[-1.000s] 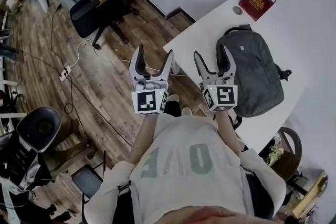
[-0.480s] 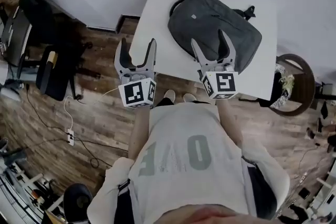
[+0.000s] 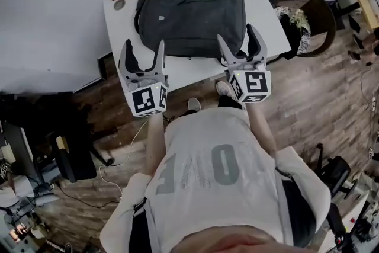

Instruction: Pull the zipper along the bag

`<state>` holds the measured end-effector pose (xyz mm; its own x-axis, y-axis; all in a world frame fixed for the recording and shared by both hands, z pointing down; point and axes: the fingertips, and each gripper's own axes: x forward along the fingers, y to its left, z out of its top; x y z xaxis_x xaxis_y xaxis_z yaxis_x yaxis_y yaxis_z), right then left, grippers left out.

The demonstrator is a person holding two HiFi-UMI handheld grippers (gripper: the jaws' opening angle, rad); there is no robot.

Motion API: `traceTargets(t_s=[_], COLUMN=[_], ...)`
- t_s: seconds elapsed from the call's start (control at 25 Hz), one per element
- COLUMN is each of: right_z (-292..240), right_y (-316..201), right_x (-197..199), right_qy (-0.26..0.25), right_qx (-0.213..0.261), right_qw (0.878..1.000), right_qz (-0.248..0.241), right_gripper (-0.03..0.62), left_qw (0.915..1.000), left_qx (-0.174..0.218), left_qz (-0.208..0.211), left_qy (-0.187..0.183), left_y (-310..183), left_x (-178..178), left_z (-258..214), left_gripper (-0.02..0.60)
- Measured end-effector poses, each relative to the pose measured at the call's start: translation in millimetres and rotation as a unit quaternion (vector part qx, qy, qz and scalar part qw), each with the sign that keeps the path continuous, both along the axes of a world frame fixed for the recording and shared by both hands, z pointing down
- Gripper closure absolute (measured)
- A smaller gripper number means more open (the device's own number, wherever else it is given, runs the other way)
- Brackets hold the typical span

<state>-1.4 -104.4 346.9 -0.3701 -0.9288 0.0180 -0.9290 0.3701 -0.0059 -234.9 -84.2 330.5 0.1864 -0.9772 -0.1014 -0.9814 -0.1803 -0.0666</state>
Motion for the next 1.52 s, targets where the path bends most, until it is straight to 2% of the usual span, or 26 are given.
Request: traceTargets(t_s=[0.2, 0.48, 0.56, 0.64, 0.76, 0.84, 1.04, 1.12, 1.28, 1.36, 1.44, 1.52], right_z=[9, 16, 21, 33, 60, 76, 107, 120, 142, 149, 155, 162], right_y=[6, 9, 10, 15, 27, 33, 42, 42, 42, 41, 40, 39], right_x=[20, 32, 33, 33, 34, 34, 31, 28, 21, 18, 19, 20], right_qy=[0.003, 0.013, 0.018, 0.025, 0.036, 0.043, 0.056, 0.063, 0.078, 0.085, 0.091, 0.091], right_qx=[-0.008, -0.026, -0.032, -0.048, -0.086, -0.107, -0.15, -0.166, -0.195, -0.203, -0.21, -0.217], right_qw=[0.999, 0.998, 0.998, 0.997, 0.995, 0.993, 0.987, 0.984, 0.978, 0.975, 0.973, 0.972], right_qz=[0.04, 0.055, 0.053, 0.048, 0.04, 0.038, 0.027, 0.02, 0.013, 0.013, 0.015, 0.017], right_gripper=[0.233, 0.234, 0.233, 0.235, 0.233, 0.233, 0.235, 0.235, 0.233, 0.235, 0.233, 0.235], left_qw=[0.9993, 0.9983, 0.9957, 0.9878, 0.9663, 0.9535, 0.9239, 0.9034, 0.8492, 0.8284, 0.8111, 0.7895], left_qx=[-0.012, -0.022, -0.03, -0.054, -0.106, -0.133, -0.185, -0.212, -0.258, -0.277, -0.288, -0.296], left_qz=[0.034, 0.048, 0.077, 0.121, 0.194, 0.231, 0.29, 0.318, 0.379, 0.4, 0.417, 0.433], left_qy=[-0.01, -0.023, -0.042, -0.082, -0.131, -0.141, -0.168, -0.194, -0.262, -0.277, -0.292, -0.319], left_y=[-14, -30, -40, -49, -56, -58, -56, -54, -45, -42, -40, -39], left_x=[10, 2, 4, 9, 13, 12, 8, 6, 1, -1, 0, 1], left_z=[14, 20, 30, 51, 89, 109, 148, 167, 199, 207, 213, 221], left_gripper=[0.23, 0.23, 0.23, 0.23, 0.23, 0.23, 0.23, 0.23, 0.23, 0.224, 0.211, 0.201])
